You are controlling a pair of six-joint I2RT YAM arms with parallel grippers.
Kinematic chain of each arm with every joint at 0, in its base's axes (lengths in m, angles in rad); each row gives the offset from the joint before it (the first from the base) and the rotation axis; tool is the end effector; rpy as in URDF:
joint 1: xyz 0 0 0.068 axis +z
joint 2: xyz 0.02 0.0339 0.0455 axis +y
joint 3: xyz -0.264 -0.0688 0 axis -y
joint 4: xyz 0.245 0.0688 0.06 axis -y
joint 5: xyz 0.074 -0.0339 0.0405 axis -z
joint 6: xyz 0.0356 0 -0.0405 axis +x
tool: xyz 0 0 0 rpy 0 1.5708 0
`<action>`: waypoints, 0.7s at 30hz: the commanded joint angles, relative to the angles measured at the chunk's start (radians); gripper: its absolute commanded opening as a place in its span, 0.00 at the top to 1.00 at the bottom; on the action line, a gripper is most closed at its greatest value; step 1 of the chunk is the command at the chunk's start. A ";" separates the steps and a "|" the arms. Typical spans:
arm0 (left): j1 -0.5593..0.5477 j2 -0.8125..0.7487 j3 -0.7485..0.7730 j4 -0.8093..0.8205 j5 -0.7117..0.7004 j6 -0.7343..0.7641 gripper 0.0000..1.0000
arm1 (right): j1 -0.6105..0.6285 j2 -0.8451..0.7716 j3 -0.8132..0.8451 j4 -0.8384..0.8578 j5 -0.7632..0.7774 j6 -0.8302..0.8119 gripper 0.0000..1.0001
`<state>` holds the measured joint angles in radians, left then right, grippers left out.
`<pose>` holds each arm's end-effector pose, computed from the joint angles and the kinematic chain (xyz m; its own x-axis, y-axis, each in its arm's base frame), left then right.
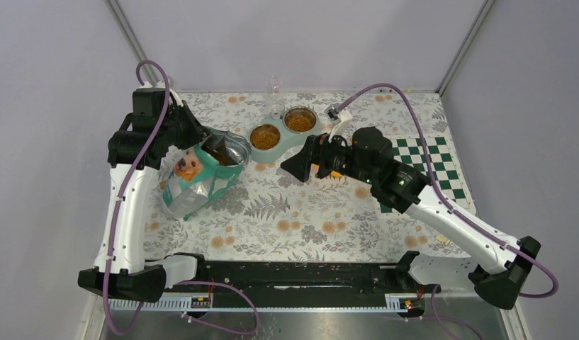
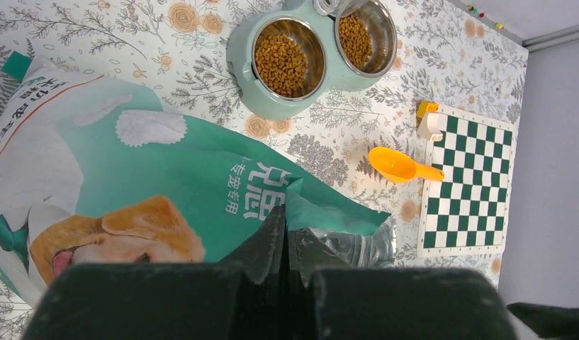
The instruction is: Serve the pet food
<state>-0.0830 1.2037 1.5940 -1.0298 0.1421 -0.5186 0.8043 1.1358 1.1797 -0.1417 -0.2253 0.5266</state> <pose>0.2155 -0.0230 0.4434 -0.6134 -0.4413 -0.6550 -0.1252 0.8731 -0.4711 0.1740 0.1921 0.4130 -0.4890 0.1985 -0.8494 -0.7063 0.4814 0.5191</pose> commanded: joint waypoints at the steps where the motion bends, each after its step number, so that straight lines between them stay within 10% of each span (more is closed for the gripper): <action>1: 0.001 -0.059 0.035 0.138 -0.017 -0.047 1.00 | 0.146 0.035 0.049 0.036 0.307 -0.066 0.09; 10: 0.000 -0.079 0.020 0.139 -0.027 -0.038 1.00 | 0.340 0.282 0.366 -0.032 0.190 -0.233 0.23; 21: 0.001 -0.091 0.011 0.141 -0.037 -0.032 1.00 | 0.375 0.573 0.609 -0.061 0.185 -0.302 0.17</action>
<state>-0.0830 1.1637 1.5764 -1.0264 0.1013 -0.5293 1.1721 1.6371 1.7046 -0.1947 -0.0376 0.2771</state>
